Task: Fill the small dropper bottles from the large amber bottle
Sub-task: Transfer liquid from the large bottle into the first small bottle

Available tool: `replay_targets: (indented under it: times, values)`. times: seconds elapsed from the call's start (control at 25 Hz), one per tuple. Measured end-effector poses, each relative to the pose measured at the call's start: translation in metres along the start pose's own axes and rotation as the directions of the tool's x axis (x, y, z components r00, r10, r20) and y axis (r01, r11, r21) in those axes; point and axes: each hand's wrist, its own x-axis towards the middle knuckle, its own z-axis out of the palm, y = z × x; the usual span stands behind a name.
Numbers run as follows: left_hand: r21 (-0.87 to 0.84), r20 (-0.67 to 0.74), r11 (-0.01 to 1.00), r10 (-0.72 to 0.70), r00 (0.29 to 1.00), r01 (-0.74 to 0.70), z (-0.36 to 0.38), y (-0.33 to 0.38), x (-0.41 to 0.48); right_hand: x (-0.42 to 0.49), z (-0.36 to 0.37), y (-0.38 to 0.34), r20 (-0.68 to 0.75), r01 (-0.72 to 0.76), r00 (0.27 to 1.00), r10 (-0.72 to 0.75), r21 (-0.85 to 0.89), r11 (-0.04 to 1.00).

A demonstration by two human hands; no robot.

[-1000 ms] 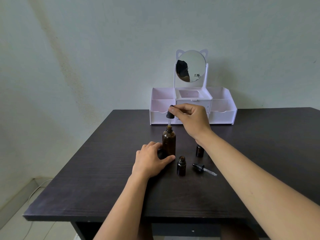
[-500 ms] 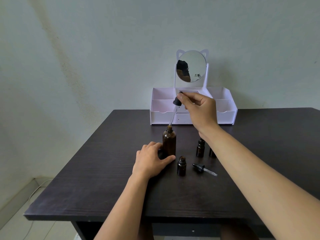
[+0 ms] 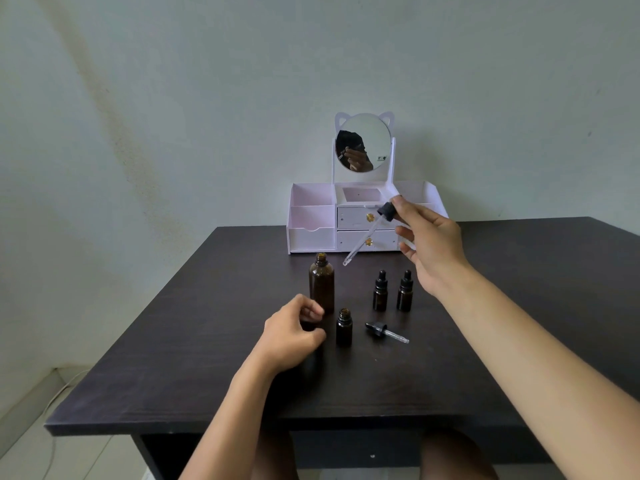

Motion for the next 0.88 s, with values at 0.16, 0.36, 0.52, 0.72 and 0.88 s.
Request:
replay_targets:
  times: [0.16,0.36,0.52,0.72,0.88]
  values:
    - [0.155,0.121,0.985,0.059,0.991,-0.077,0.008,0.011,-0.009,-0.017,-0.015,0.015,0.035,-0.015,0.999,0.017,-0.042,0.999]
    - [0.244,0.043,0.965,0.087,0.995,-0.095,0.012,0.011,-0.010,-0.025,-0.020,0.024,0.049,-0.002,0.999,0.005,-0.076,0.997]
    - [0.252,0.055,0.962,0.097,0.994,-0.108,0.012,0.010,-0.011,-0.028,-0.020,0.030,0.067,0.007,0.998,-0.001,-0.086,0.996]
    - [0.264,0.051,0.958,0.107,0.993,-0.117,0.013,0.009,-0.010,-0.030,-0.019,0.036,0.080,0.039,0.996,-0.031,-0.102,0.994]
    - [0.266,0.063,0.957,0.106,0.992,-0.119,0.013,0.009,-0.010,-0.031,-0.019,0.036,0.099,0.063,0.994,-0.052,-0.107,0.992]
